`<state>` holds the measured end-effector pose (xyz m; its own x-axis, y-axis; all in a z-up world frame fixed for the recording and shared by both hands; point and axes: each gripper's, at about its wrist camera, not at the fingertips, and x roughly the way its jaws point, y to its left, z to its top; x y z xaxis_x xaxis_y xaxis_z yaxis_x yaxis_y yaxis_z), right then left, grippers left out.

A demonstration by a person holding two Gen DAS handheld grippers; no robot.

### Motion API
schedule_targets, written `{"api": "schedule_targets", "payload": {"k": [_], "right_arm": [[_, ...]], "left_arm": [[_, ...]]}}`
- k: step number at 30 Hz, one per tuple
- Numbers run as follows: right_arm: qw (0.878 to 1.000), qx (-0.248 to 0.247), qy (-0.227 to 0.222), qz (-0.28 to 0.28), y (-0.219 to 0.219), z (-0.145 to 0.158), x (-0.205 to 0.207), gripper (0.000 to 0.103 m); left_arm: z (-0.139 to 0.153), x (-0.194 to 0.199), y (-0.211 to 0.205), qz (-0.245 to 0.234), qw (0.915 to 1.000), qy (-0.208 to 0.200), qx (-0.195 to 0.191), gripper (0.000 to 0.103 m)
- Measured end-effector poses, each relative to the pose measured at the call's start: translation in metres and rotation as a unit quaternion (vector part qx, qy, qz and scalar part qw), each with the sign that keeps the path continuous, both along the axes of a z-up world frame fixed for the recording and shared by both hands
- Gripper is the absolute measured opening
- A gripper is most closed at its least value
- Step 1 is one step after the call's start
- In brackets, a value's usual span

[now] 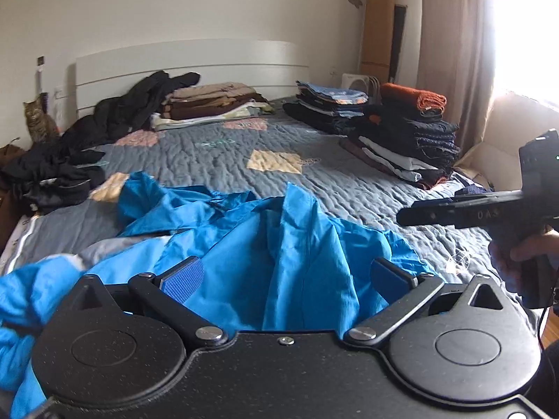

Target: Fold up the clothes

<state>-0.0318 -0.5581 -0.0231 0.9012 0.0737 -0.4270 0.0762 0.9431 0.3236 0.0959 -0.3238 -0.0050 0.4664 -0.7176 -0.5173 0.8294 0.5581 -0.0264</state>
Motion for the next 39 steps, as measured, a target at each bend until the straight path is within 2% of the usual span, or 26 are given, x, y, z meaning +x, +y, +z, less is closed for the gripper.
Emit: {"api": "schedule_targets", "payload": {"k": [4,8,10,14,18,22,27,30,31,33,34,35,36,37,39], "right_arm": [[0.999,0.038,0.002,0.006,-0.027,-0.02,0.012,0.079],[0.999,0.023,0.028,-0.021,-0.04,-0.035,0.019,0.079],[0.999,0.018,0.035,-0.035,-0.045,-0.041,0.023,0.079],[0.998,0.039,0.029,-0.046,-0.057,-0.048,0.024,0.079],[0.998,0.041,0.022,-0.051,-0.064,-0.052,0.025,0.079],[0.997,0.041,0.021,-0.059,-0.071,-0.056,0.028,0.079],[0.996,0.048,0.018,-0.071,-0.08,-0.06,0.026,0.079],[0.996,0.051,0.017,-0.074,-0.084,-0.061,0.025,0.079],[0.996,0.051,0.017,-0.074,-0.084,-0.061,0.025,0.079],[0.996,0.05,0.022,-0.073,-0.086,-0.064,0.025,0.079],[0.996,0.05,0.024,-0.075,-0.087,-0.065,0.025,0.079],[0.995,0.052,0.026,-0.077,-0.088,-0.066,0.025,0.079],[0.995,0.055,0.028,-0.079,-0.089,-0.066,0.026,0.079],[0.995,0.058,0.028,-0.079,-0.089,-0.067,0.026,0.079],[0.995,0.062,0.026,-0.078,-0.09,-0.067,0.025,0.079]], "left_arm": [[-0.02,0.032,-0.05,-0.025,0.9994,-0.012,0.02,0.102],[-0.036,0.067,-0.096,-0.045,0.9986,-0.009,0.026,0.102],[-0.043,0.087,-0.117,-0.053,0.9982,0.003,0.028,0.101],[-0.057,0.126,-0.164,-0.069,0.9967,0.034,0.028,0.099],[-0.072,0.16,-0.212,-0.076,0.9944,0.061,0.043,0.094],[-0.099,0.182,-0.251,-0.078,0.9904,0.092,0.068,0.093],[-0.137,0.203,-0.284,-0.058,0.9866,0.106,0.109,0.093],[-0.151,0.215,-0.288,-0.045,0.9831,0.131,0.12,0.093],[-0.153,0.216,-0.287,-0.049,0.9821,0.14,0.116,0.09],[-0.154,0.213,-0.282,-0.069,0.9795,0.16,0.101,0.067],[-0.155,0.212,-0.28,-0.078,0.9779,0.17,0.094,0.044],[-0.153,0.21,-0.277,-0.083,0.978,0.17,0.088,0.03],[-0.148,0.208,-0.273,-0.083,0.98,0.161,0.082,0.023],[-0.142,0.207,-0.267,-0.083,0.9823,0.151,0.074,0.011],[-0.13,0.204,-0.256,-0.082,0.9864,0.13,0.059,0.007]]}}
